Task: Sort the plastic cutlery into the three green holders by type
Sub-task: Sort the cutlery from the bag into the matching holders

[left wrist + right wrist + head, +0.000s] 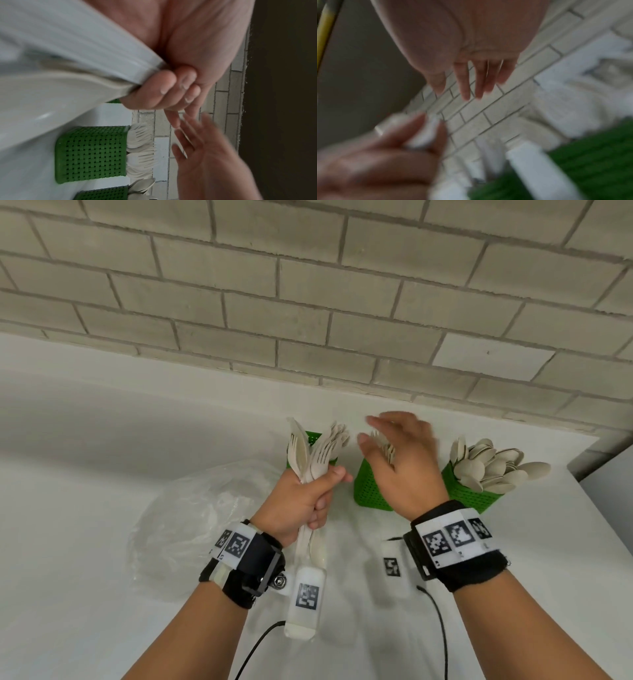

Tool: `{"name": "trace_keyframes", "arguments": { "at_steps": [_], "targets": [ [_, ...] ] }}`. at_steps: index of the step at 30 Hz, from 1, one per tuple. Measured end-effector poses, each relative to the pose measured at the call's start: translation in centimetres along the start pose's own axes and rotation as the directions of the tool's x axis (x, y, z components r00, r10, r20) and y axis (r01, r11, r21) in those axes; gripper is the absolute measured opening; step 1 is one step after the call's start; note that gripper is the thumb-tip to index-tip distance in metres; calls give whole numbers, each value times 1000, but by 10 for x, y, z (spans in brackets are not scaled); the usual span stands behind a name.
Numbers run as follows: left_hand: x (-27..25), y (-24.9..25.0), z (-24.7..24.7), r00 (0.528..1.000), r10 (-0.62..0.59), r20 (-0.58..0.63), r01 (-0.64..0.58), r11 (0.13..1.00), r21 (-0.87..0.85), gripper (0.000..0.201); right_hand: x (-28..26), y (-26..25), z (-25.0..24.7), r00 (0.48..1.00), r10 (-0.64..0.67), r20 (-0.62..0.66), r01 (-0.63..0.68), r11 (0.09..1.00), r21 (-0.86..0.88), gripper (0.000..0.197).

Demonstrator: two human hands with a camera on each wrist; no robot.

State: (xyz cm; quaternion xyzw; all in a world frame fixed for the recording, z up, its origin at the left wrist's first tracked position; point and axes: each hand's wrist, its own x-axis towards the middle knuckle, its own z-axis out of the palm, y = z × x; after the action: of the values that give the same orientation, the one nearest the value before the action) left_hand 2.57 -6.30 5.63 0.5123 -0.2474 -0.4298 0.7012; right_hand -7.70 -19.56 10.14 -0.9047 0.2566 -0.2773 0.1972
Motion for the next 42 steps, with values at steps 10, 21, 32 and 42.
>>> {"name": "trace_keyframes", "arguments": {
  "at_steps": [10,21,32,42],
  "targets": [
    [-15,7,1,994,20,107,-17,999,-28,34,5,-6,-3,976,177,123,-214,736,642,19],
    [-10,4,4,993,99,69,-111,973,204,30,0,1,-9,959,231,163,-281,712,644,21],
    [-1,-4,2,998,66,19,-67,994,91,29,25,29,-111,901,144,-410,17,931,366,7],
    [-1,-6,6,997,60,46,-63,996,67,28,35,51,-78,965,3,-261,1,1000,14,15]
  ]
}}
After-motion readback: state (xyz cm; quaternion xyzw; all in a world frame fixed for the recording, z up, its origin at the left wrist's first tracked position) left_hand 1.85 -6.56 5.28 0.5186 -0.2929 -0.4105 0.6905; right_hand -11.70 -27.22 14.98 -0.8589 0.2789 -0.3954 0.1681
